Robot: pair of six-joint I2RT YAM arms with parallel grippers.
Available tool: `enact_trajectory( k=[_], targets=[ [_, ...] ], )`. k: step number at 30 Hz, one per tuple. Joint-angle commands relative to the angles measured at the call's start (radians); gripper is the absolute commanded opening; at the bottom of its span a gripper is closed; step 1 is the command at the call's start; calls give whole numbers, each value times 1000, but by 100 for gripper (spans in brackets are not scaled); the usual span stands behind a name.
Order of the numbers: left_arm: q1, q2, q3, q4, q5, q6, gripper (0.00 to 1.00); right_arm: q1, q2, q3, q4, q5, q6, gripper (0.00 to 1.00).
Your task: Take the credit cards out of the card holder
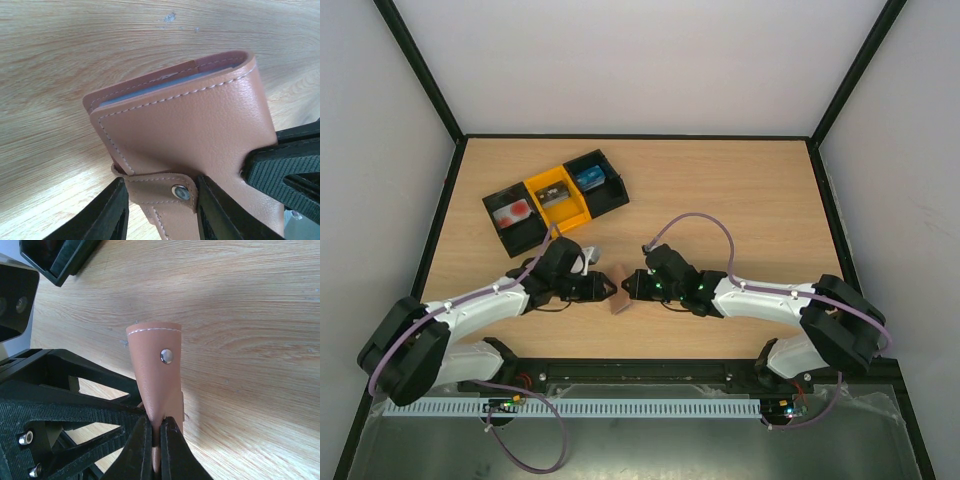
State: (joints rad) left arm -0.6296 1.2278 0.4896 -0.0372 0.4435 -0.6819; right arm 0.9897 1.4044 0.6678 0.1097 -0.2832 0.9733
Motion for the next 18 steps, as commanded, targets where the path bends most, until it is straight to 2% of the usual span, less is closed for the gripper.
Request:
enact_trajectory(
  k=[1, 18],
  targets=[
    [-4, 22, 7, -86, -69, 30, 37, 8, -18, 9, 72, 10, -9, 2],
    [-6, 28, 15, -142, -124, 52, 33, 7, -23, -12, 77, 20, 3, 2]
  ],
)
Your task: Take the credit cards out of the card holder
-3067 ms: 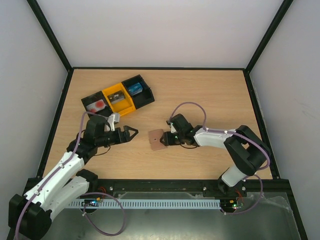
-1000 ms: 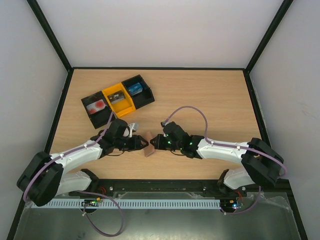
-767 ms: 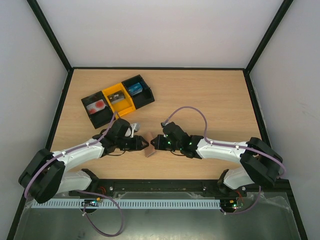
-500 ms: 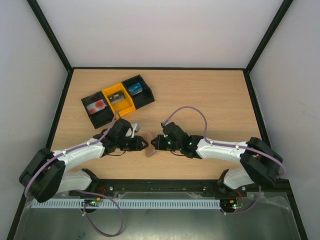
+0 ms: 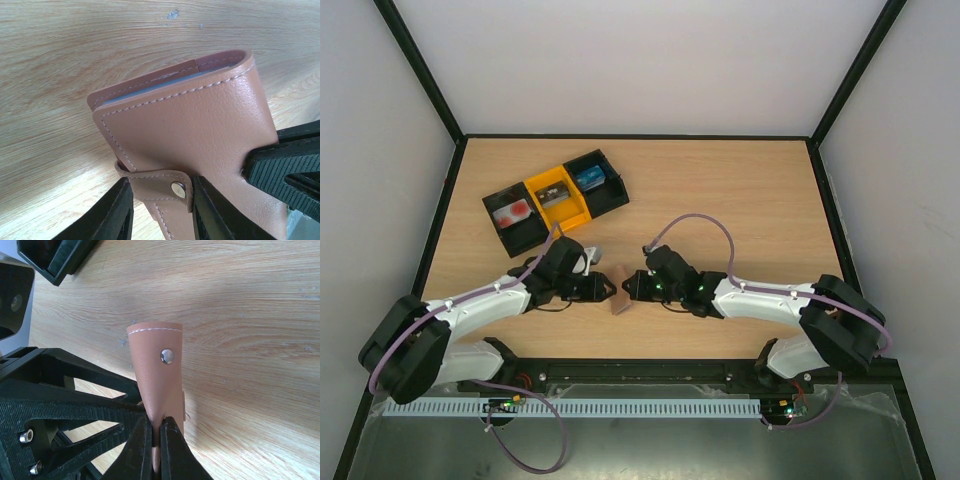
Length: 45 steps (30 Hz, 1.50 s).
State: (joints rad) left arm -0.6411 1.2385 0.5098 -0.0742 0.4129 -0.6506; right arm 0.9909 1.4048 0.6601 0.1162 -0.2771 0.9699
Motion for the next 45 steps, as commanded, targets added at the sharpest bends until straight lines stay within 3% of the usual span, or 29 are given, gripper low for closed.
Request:
enact_trajectory(
  k=[1, 21, 39, 45],
  targets=[
    [6, 17, -5, -106, -95, 20, 33, 6, -24, -8, 70, 15, 7, 2],
    [6, 35, 5, -120, -125, 6, 30, 7, -22, -24, 33, 47, -8, 2],
    [4, 70, -67, 50, -5, -65, 34, 6, 9, -95, 99, 65, 3, 2],
    [4, 88, -82, 71, -20, -67, 30, 7, 11, -117, 118, 64, 2, 2]
  ],
)
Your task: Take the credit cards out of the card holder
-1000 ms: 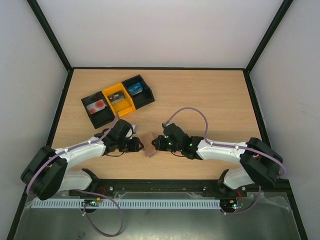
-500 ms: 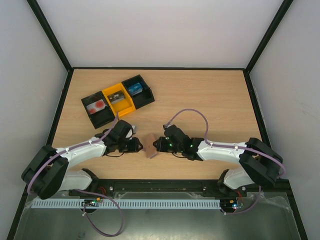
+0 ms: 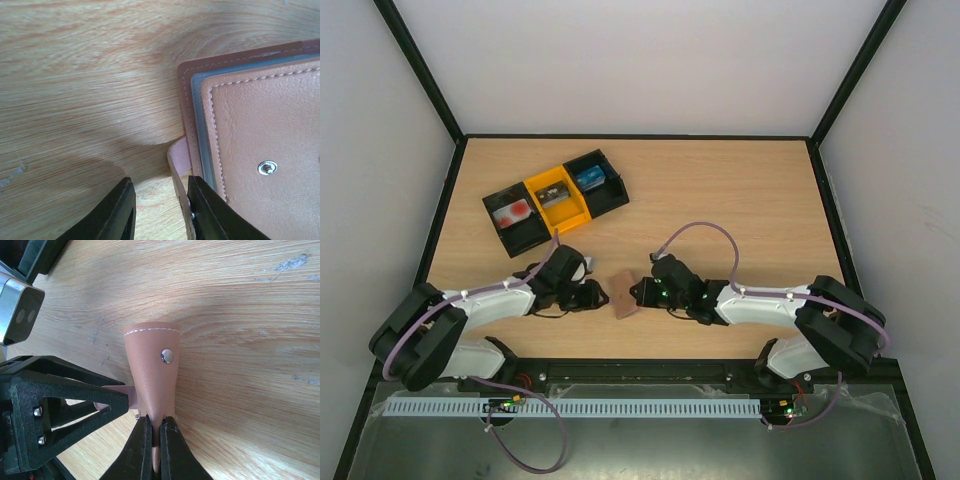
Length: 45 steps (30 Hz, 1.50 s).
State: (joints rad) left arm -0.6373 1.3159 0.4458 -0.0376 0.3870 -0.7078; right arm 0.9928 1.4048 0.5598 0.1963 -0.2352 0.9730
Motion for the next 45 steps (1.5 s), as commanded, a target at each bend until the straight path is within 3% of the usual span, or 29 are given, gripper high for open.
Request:
enact_trajectory(
  k=[1, 5, 14, 22, 26, 35, 45],
  targets=[
    [1, 9, -19, 38, 1, -11, 26, 5, 11, -18, 33, 27, -6, 2],
    [0, -7, -18, 48, 10, -18, 3, 6, 19, -10, -12, 48, -21, 7],
    [1, -183, -31, 43, 60, -61, 3, 5, -34, -12, -111, 68, -68, 40],
    [1, -292, -26, 45, 100, -93, 3, 4, -93, -5, -107, 37, -81, 62],
    [1, -302, -23, 57, 119, -104, 3, 5, -85, 8, -125, 22, -92, 66],
    [1, -288, -39, 67, 115, -108, 3, 4, -51, 19, -124, 18, -96, 64],
    [0, -301, -36, -9, 40, -63, 3, 5, -86, -7, -223, 199, -85, 26]
  ],
)
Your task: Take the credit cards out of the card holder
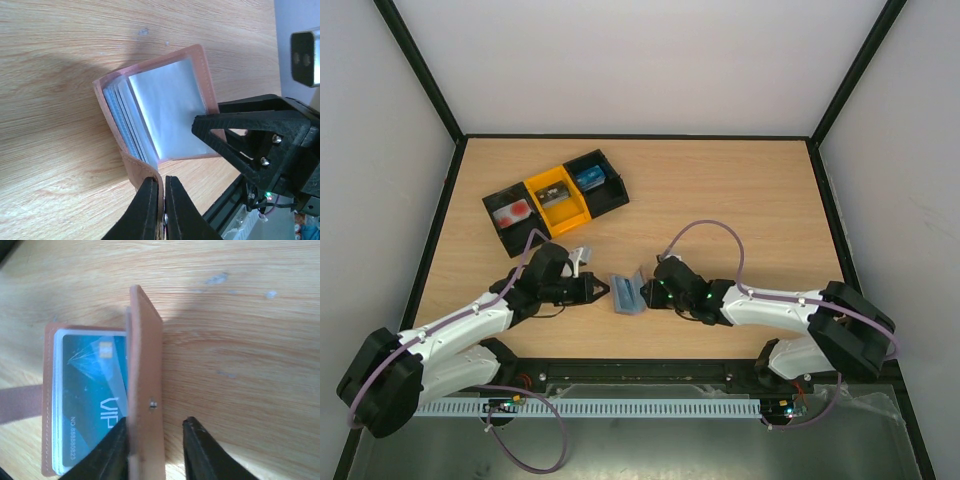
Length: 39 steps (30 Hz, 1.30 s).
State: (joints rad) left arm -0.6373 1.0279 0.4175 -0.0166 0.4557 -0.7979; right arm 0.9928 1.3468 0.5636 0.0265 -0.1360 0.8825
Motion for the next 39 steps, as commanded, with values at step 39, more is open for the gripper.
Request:
enact_trajectory(
  k=[39],
  targets=[
    [2, -17, 39, -72, -71, -19, 31, 41, -76, 93, 112, -102, 89, 20]
  ],
)
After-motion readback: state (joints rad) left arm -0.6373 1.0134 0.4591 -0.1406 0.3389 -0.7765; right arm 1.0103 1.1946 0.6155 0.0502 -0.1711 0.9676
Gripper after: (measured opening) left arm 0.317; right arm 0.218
